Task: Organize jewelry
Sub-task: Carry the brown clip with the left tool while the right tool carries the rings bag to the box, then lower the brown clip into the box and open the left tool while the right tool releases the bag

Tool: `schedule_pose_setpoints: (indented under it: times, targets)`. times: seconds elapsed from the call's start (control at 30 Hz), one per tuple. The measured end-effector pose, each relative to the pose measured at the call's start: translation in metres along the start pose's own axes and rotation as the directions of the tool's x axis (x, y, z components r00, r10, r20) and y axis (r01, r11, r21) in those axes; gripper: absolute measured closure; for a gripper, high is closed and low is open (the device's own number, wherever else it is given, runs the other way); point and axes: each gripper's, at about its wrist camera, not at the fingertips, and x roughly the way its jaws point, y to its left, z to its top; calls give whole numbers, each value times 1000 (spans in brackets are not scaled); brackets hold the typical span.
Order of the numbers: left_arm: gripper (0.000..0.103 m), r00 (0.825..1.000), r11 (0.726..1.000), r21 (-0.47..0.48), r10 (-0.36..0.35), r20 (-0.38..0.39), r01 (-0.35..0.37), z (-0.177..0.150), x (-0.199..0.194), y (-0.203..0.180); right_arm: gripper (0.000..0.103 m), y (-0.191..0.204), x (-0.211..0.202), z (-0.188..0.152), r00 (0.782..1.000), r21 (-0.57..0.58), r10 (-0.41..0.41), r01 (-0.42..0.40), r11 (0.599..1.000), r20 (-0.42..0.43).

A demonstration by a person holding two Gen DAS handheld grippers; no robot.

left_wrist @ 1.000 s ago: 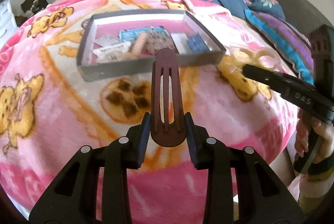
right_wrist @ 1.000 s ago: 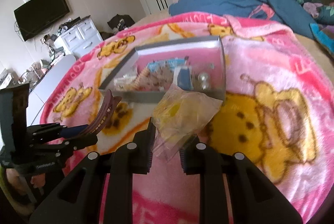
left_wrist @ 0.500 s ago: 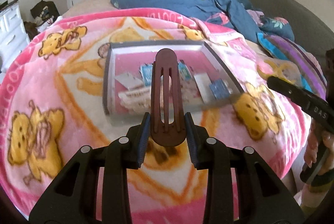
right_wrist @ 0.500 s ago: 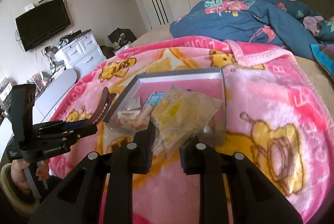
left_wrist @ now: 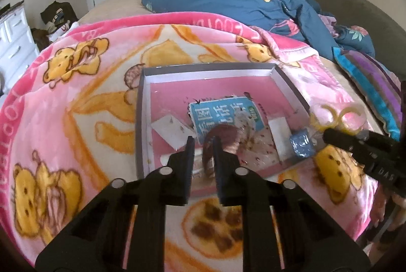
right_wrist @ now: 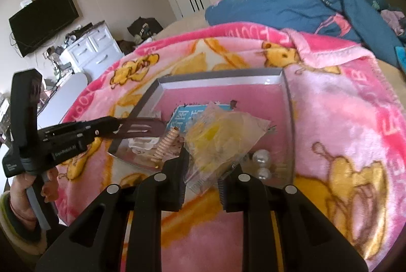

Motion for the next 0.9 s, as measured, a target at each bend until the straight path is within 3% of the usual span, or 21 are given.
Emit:
schedule_pose_setpoints:
  times: [0.17, 0.33, 0.43, 0.67, 0.9]
  targets:
    - [95, 999, 1000, 4, -9, -43, 9, -2, 18, 0, 83, 4, 24, 6, 999, 0, -7, 7, 1000, -31]
    - [95, 998, 1000, -6, -17, -52, 17, -4, 20, 5, 71, 11, 38, 9, 997, -9, -50, 49, 999, -53]
    - [95, 999, 1000, -11, -23, -50, 22, -4, 19, 6, 51, 12, 32, 7, 997, -8, -74, 73, 997, -31]
    - [95, 999, 999, -16, -35, -30, 34, -4, 10, 6, 47, 11, 6, -1, 995, -11, -96, 97, 995, 8]
    - [95, 999, 999, -23, -48, -7, 48, -4, -5, 4, 31, 19, -22, -10, 991, -20, -125, 126, 992, 56]
